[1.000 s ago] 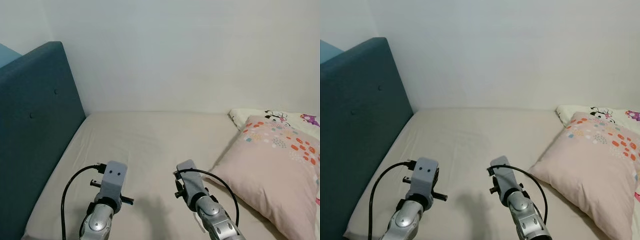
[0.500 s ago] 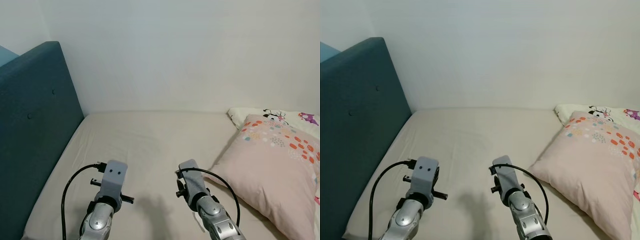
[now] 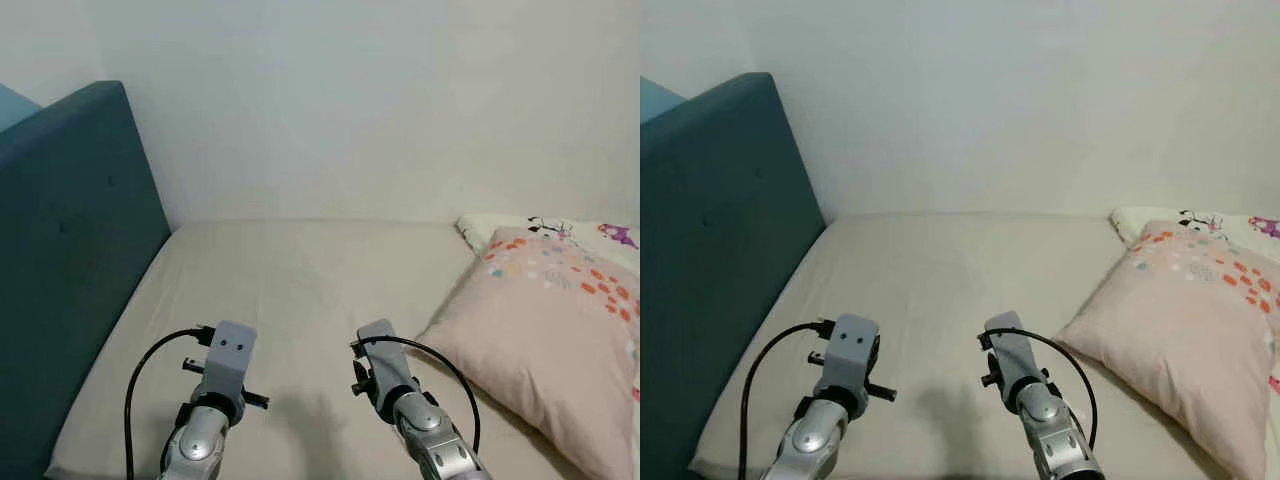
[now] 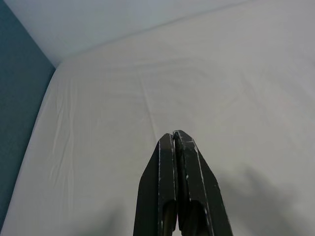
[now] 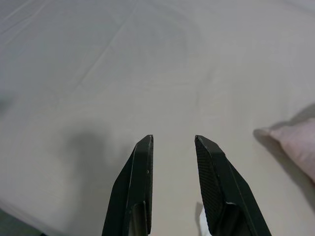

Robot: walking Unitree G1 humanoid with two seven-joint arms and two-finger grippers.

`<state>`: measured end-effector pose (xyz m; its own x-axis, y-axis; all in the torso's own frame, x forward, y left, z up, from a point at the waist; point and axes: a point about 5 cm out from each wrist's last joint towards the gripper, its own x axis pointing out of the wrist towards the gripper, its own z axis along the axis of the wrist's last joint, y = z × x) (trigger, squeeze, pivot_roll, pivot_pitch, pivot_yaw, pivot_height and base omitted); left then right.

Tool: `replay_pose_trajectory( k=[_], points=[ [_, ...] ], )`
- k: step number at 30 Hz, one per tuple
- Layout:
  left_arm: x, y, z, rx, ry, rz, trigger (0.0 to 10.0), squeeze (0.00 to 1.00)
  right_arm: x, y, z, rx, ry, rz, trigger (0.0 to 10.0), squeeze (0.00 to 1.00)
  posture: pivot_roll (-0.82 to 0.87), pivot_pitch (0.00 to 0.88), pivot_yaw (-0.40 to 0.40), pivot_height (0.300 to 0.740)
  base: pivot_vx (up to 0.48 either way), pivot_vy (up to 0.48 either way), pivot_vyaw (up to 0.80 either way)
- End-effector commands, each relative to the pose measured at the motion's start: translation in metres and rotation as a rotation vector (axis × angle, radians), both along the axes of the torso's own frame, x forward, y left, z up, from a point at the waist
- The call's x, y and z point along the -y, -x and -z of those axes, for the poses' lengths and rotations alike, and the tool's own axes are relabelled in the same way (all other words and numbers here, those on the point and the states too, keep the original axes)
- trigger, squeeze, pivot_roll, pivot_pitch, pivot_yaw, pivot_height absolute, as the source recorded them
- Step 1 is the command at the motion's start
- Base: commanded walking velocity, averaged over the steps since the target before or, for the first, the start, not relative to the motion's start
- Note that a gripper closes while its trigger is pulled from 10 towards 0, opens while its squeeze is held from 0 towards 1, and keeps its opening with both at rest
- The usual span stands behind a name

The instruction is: Clean up the room

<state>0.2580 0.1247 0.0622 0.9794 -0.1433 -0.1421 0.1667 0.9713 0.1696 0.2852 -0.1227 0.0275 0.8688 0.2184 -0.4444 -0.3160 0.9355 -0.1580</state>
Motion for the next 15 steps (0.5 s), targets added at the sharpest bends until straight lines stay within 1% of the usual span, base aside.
replay_pose_trajectory(
  k=[1,14,15],
  points=[
    [-0.0021,0.0012,0.0036,-0.015,-0.026,0.009,10.0,0.0,-0.0011,0.0025,0.0025,-0.017,-0.01,0.001,10.0,0.0,-0.03,0.0,0.0,0.656,0.0,0.0,0.0],
    [0.0006,0.0015,0.003,-0.013,-0.029,0.041,10.0,0.0,-0.0023,0.0048,0.0043,-0.024,-0.016,0.008,10.0,0.0,-0.03,0.0,0.009,0.656,0.0,0.0,0.0],
    [0.001,0.0013,0.0028,-0.013,-0.029,0.043,10.0,0.0,-0.0022,0.0051,0.0046,-0.026,-0.017,0.009,10.0,0.0,-0.03,0.0,0.01,0.651,0.0,0.0,0.0]
  ],
)
